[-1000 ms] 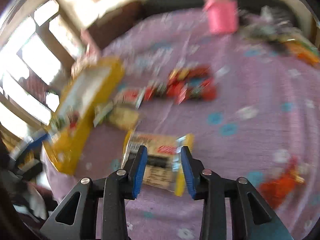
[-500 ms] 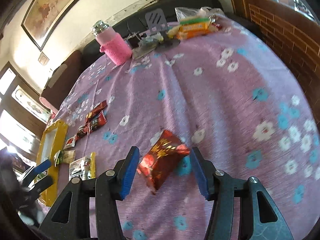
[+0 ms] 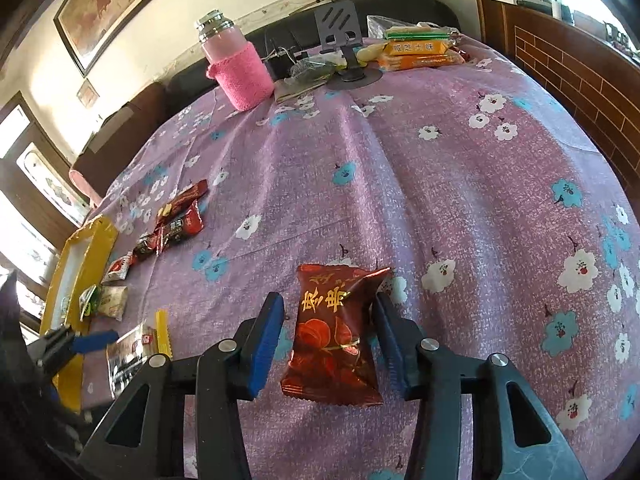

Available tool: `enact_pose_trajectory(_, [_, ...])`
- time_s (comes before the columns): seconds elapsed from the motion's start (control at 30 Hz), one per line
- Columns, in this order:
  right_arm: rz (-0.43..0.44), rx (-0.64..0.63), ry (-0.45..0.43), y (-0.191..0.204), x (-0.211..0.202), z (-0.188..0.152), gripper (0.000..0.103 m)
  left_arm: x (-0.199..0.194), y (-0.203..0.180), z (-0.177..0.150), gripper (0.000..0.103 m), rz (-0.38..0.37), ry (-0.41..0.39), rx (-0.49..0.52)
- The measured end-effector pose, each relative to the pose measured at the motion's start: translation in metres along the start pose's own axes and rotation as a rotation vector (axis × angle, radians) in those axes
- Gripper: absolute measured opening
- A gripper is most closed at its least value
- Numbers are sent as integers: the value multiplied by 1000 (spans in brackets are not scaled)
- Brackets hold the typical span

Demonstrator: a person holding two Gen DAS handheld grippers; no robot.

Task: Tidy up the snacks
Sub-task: 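Grasp the cracker pack with the left gripper while the right grasps the red candy pack, then carry the cracker pack and red candy pack over the tray and open both grippers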

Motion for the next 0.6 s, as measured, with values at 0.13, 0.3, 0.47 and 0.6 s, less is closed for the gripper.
enact_pose_trajectory(0.13, [-14,-15,2,3,1,1,49,10,-12,0,91,118,-52,81])
enact_pose_trajectory(0.3, [-31,-45,7,7,-1,-3,49,9,-13,5,72,75,-68,30])
enact_pose_trajectory(0.47, [-76,-92,9,10,-2,-5,36,-3,-9,1,71,61,-100,-11])
enact_pose_trajectory(0.6, [-51,-91,4,14,-6,-7,35,-30,1,0,71,24,-167,-84])
Point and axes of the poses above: each gripper's, at about its wrist camera, not at the fingertips, and x roughly the way its jaws point, y to its left, z to its top, the point moved 7 cm from there along x, roughly the way its jaws point, and after that the axes turned 10 degrees about -x, right-handed, at the moved point
